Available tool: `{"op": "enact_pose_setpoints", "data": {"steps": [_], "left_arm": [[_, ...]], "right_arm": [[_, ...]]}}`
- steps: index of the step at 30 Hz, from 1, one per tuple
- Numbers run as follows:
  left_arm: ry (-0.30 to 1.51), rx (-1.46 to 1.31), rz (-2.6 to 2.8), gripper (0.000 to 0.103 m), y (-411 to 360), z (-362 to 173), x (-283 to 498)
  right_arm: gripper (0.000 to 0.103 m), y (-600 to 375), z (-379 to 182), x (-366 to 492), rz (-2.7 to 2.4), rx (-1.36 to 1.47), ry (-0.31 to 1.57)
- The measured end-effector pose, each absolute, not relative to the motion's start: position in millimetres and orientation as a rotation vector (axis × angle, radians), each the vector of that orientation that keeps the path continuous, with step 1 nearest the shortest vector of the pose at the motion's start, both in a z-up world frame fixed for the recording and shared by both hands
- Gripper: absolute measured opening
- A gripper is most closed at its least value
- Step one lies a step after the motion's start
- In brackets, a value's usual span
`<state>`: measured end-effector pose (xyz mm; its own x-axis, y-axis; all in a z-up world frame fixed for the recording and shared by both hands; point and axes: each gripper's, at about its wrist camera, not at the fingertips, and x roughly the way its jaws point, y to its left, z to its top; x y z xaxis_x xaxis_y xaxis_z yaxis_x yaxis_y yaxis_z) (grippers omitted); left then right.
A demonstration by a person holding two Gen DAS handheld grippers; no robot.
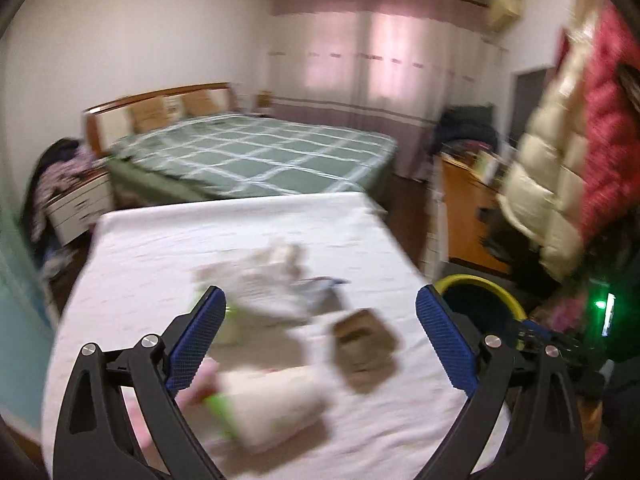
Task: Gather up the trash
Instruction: 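Move the left gripper back over the remaining trash on the table, then grasp the white tissue with the right gripper and lift it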
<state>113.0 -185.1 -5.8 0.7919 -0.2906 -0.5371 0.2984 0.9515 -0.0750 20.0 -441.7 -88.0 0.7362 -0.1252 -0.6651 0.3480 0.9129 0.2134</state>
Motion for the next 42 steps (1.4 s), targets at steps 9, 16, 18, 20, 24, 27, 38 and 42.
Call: {"op": "enact_pose_setpoints", "data": {"steps": [9,16,18,20,24,27,38,42], "left_arm": [[0.567,-0.086,-0.158,0.095,-67,-10,109],[0.568,-0.13,-0.121,0.095,-20,-18,108],[0.571,-0.139,-0.114,0.095,-15,-19,109],[0.576,-0.149,-0.108,0.095,-8,-22,111],[0.587,-0.163,-0.102,0.095,-1,-27,114],[0.594,-0.169,-0.104,0.095,0,-30,116],[0.613,-0.187,-0.116,0.095,0,-37,123],[0.619,-0.194,-0.114,0.095,1,-39,125]], "right_arm": [[0.036,-332,-66,82,-0.051,0.217,0.718],[0.036,-249,-48,128,0.12,0.117,0.716],[0.036,-225,-45,144,0.167,0.094,0.729],[0.036,-210,-43,156,0.198,0.078,0.734],[0.045,-184,-42,185,0.226,0.031,0.763],[0.047,-172,-45,204,0.227,0.0,0.788],[0.022,-167,-69,240,0.241,0.053,0.896],[0.008,-164,-58,231,0.234,0.033,0.849]]}}
